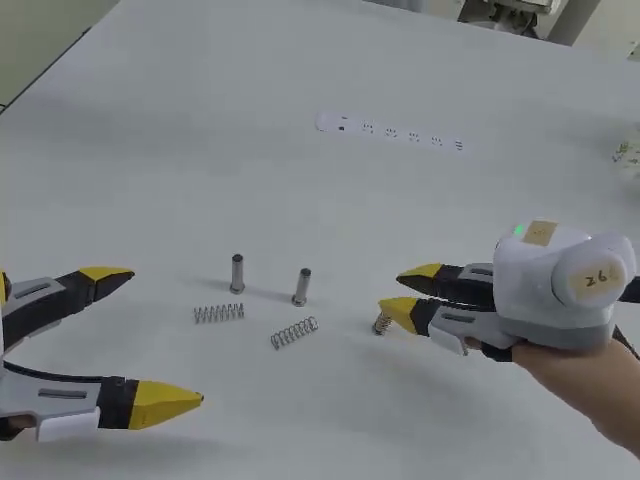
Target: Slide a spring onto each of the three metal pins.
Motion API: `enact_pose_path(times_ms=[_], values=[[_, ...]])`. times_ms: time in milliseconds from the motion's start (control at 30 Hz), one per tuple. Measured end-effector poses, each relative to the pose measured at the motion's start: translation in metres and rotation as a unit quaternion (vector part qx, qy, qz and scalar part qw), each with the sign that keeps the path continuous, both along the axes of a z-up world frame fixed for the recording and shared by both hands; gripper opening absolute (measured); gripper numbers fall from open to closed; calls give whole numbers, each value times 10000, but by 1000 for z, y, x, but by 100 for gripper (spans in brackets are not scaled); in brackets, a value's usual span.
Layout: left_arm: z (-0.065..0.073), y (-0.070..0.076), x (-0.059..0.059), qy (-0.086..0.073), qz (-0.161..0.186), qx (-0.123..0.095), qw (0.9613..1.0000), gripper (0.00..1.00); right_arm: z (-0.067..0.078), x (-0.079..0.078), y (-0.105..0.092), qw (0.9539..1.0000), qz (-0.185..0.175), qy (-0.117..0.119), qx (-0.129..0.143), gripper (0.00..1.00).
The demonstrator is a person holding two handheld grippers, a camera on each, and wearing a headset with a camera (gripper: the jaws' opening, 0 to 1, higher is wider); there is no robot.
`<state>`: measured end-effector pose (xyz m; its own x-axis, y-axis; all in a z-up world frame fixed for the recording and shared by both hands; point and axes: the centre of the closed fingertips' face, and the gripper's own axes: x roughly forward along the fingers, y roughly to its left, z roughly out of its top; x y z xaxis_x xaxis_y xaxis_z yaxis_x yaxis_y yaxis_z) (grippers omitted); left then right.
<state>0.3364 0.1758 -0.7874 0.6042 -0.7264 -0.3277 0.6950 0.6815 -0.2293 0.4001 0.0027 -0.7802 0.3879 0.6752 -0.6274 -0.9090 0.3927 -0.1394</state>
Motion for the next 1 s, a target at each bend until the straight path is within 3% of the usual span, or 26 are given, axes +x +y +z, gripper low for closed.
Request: enact_pose_path(times_ms=[100,233,333,467,600,733,867,1000], values=[[0,0,0,10,-13,-3,10000,97,2,-4,7,9987,377,-199,-289,18],[-2,0,-2,14,-47,33,10000,97,0,-14,18,9916,972,-444,-726,17],[-2,1,-2,12,-43,40,10000,97,-1,-20,24,9876,1273,-404,-819,17],[-1,2,-2,-8,-38,35,10000,97,0,-27,32,9840,1595,-255,-750,17],[-1,2,-3,-14,-44,43,10000,97,-2,-34,39,9756,1998,-219,-883,16],[-1,2,-3,-19,-64,49,10000,97,-4,-36,47,9653,2377,-359,-1025,15],[-1,0,-4,-36,-94,65,9999,96,-13,-33,53,9519,2704,-532,-1342,15],[-1,-1,-5,-25,-119,76,9999,96,-21,-32,58,9479,2811,-495,-1413,15]])
